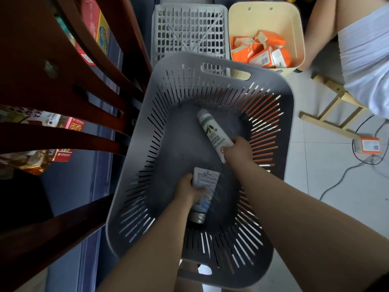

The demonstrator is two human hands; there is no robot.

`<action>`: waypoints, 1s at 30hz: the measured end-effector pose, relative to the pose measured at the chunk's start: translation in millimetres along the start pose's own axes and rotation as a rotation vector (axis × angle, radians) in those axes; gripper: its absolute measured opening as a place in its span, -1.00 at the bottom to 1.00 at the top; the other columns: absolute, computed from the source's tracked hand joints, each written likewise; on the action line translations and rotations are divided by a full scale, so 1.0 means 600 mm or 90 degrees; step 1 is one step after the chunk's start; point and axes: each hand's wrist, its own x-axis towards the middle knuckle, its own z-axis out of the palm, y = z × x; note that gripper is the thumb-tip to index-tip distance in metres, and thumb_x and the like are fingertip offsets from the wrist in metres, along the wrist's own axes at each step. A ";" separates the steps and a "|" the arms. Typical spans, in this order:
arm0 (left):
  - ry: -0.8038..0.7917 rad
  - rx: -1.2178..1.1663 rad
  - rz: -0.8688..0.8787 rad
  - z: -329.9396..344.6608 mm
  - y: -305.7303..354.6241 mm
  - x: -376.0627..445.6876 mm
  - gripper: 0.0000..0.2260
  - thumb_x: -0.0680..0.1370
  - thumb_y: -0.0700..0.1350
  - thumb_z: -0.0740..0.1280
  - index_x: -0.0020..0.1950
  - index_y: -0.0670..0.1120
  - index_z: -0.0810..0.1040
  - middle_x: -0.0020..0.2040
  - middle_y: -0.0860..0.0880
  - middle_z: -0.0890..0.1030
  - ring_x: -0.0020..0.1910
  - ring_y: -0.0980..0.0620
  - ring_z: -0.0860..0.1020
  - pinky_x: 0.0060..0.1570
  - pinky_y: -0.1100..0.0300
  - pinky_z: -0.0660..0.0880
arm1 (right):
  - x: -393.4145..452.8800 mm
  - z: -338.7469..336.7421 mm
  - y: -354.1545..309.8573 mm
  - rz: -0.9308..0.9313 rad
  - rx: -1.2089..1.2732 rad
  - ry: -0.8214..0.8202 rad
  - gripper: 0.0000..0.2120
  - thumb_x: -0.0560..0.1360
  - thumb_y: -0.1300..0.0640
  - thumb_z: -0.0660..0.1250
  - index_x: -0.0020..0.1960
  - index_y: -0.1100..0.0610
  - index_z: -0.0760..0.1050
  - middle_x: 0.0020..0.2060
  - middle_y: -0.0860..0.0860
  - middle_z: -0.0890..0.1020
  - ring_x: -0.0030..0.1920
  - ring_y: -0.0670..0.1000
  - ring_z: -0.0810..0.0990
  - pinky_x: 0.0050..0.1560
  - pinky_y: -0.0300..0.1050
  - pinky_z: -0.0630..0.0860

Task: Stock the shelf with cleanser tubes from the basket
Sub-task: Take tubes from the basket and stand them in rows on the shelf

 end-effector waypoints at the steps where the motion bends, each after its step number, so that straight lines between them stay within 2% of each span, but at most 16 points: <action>1: -0.002 -0.020 -0.001 -0.011 0.000 0.000 -0.71 0.42 -0.26 0.44 0.11 -0.20 0.50 0.08 -0.12 0.61 0.05 -0.10 0.59 0.06 0.04 0.53 | -0.005 -0.002 -0.004 -0.004 0.010 0.009 -0.66 0.48 0.27 0.28 0.25 0.25 0.44 0.19 0.20 0.53 0.18 0.19 0.53 0.14 0.09 0.52; 4: 0.009 -0.073 0.022 -0.039 0.012 -0.016 -0.76 0.47 -0.28 0.39 0.12 -0.17 0.49 0.06 -0.09 0.60 0.02 -0.05 0.57 -0.02 0.07 0.54 | -0.023 -0.013 -0.021 -0.009 0.023 0.036 -0.74 0.51 0.27 0.24 0.19 0.25 0.44 0.15 0.21 0.55 0.13 0.21 0.55 0.09 0.12 0.55; 7: 0.018 -0.140 0.042 -0.061 0.037 -0.046 -0.71 0.50 -0.31 0.34 0.20 -0.16 0.44 0.06 -0.09 0.58 0.04 -0.04 0.56 -0.13 0.19 0.51 | -0.044 -0.035 -0.042 -0.067 -0.012 0.060 -0.78 0.52 0.30 0.19 0.15 0.31 0.43 0.12 0.25 0.56 0.12 0.24 0.55 0.11 0.08 0.54; 10: 0.025 -0.196 0.055 -0.083 0.074 -0.092 -0.71 0.52 -0.31 0.29 0.21 -0.12 0.38 0.11 -0.10 0.58 0.06 -0.06 0.56 -0.07 0.09 0.52 | -0.082 -0.072 -0.072 -0.144 -0.033 0.065 -0.79 0.53 0.30 0.14 0.12 0.31 0.44 0.09 0.26 0.57 0.10 0.25 0.55 0.10 0.07 0.52; 12: 0.045 -0.238 0.073 -0.099 0.103 -0.133 -0.76 0.55 -0.30 0.25 0.16 -0.07 0.35 0.09 -0.12 0.58 -0.06 -0.02 0.58 -0.08 0.04 0.54 | -0.114 -0.104 -0.095 -0.178 -0.023 0.038 -0.78 0.52 0.29 0.16 0.12 0.25 0.47 0.05 0.21 0.59 0.05 0.22 0.56 0.03 0.04 0.52; 15: 0.098 -0.323 0.116 -0.122 0.158 -0.211 -0.77 0.56 -0.31 0.23 0.15 -0.08 0.32 -0.06 -0.07 0.57 -0.23 0.08 0.55 -0.42 0.28 0.52 | -0.172 -0.163 -0.129 -0.253 -0.006 -0.013 -0.86 0.47 0.25 0.21 -0.01 0.20 0.50 -0.16 0.12 0.56 -0.13 0.13 0.53 -0.21 -0.10 0.37; 16: 0.117 -0.352 0.118 -0.131 0.176 -0.236 -0.76 0.55 -0.31 0.24 0.15 -0.08 0.32 -0.10 -0.06 0.55 -0.25 0.06 0.54 -0.44 0.27 0.50 | -0.193 -0.183 -0.140 -0.283 0.000 -0.018 -0.91 0.46 0.25 0.22 -0.07 0.19 0.49 -0.20 0.11 0.55 -0.17 0.12 0.52 -0.24 -0.12 0.34; 18: 0.154 -0.396 0.126 -0.146 0.212 -0.286 -0.77 0.53 -0.31 0.28 0.13 -0.11 0.33 -0.06 -0.12 0.55 -0.19 -0.02 0.56 -0.28 0.16 0.53 | -0.236 -0.230 -0.160 -0.345 0.018 -0.012 -0.94 0.45 0.27 0.23 -0.14 0.23 0.47 -0.24 0.18 0.57 -0.20 0.16 0.52 -0.27 -0.12 0.32; 20: 0.189 -0.386 0.145 -0.155 0.247 -0.344 -0.79 0.53 -0.26 0.31 0.12 -0.14 0.36 0.01 -0.18 0.57 -0.09 -0.09 0.57 -0.08 0.05 0.53 | -0.280 -0.280 -0.178 -0.412 0.030 -0.008 -0.93 0.45 0.28 0.23 -0.17 0.26 0.48 -0.26 0.22 0.57 -0.21 0.18 0.51 -0.27 -0.10 0.26; 21: 0.207 -0.379 0.161 -0.158 0.260 -0.374 -0.81 0.53 -0.24 0.32 0.10 -0.15 0.38 0.00 -0.16 0.57 -0.09 -0.07 0.56 -0.08 0.08 0.52 | -0.303 -0.304 -0.185 -0.448 0.029 -0.008 -0.91 0.46 0.27 0.23 -0.20 0.22 0.49 -0.28 0.18 0.56 -0.20 0.16 0.50 -0.27 -0.12 0.22; 24: 0.249 -0.357 0.216 -0.167 0.295 -0.465 -0.88 0.56 -0.18 0.29 0.06 -0.17 0.44 -0.12 -0.09 0.55 -0.23 0.08 0.51 -0.31 0.35 0.49 | -0.368 -0.374 -0.207 -0.546 -0.005 -0.013 -0.83 0.48 0.25 0.25 -0.28 0.15 0.47 -0.34 0.08 0.51 -0.25 0.07 0.45 -0.29 -0.12 0.16; 26: 0.294 -0.308 0.254 -0.175 0.317 -0.540 -0.81 0.56 -0.07 0.29 0.06 -0.18 0.51 -0.06 -0.09 0.60 -0.18 0.05 0.54 -0.20 0.32 0.50 | -0.423 -0.421 -0.222 -0.619 -0.003 -0.025 -0.77 0.46 0.24 0.26 -0.38 0.15 0.43 -0.42 0.04 0.47 -0.36 0.00 0.39 -0.30 -0.10 0.21; 27: 0.313 -0.290 0.278 -0.177 0.323 -0.573 -0.79 0.55 -0.03 0.30 0.03 -0.17 0.54 -0.04 -0.10 0.62 -0.19 0.07 0.56 -0.19 0.33 0.50 | -0.448 -0.441 -0.227 -0.657 0.003 -0.029 -0.69 0.46 0.24 0.28 -0.44 0.08 0.37 -0.48 -0.02 0.43 -0.40 -0.05 0.37 -0.32 -0.09 0.22; 29: 0.326 -0.299 0.332 -0.181 0.330 -0.643 -0.84 0.53 -0.04 0.33 -0.04 -0.13 0.54 -0.12 -0.07 0.65 -0.32 0.19 0.58 -0.33 0.44 0.49 | -0.499 -0.470 -0.231 -0.725 0.025 -0.031 -0.61 0.45 0.24 0.31 -0.48 -0.01 0.31 -0.55 -0.08 0.41 -0.41 -0.13 0.35 -0.35 -0.17 0.23; 30: 0.312 -0.328 0.364 -0.182 0.333 -0.677 -0.87 0.51 -0.09 0.37 -0.05 -0.13 0.52 -0.18 -0.03 0.66 -0.37 0.23 0.58 -0.38 0.44 0.48 | -0.525 -0.484 -0.233 -0.752 0.043 -0.035 -0.64 0.45 0.25 0.32 -0.46 -0.01 0.38 -0.55 -0.10 0.44 -0.40 -0.13 0.38 -0.36 -0.23 0.23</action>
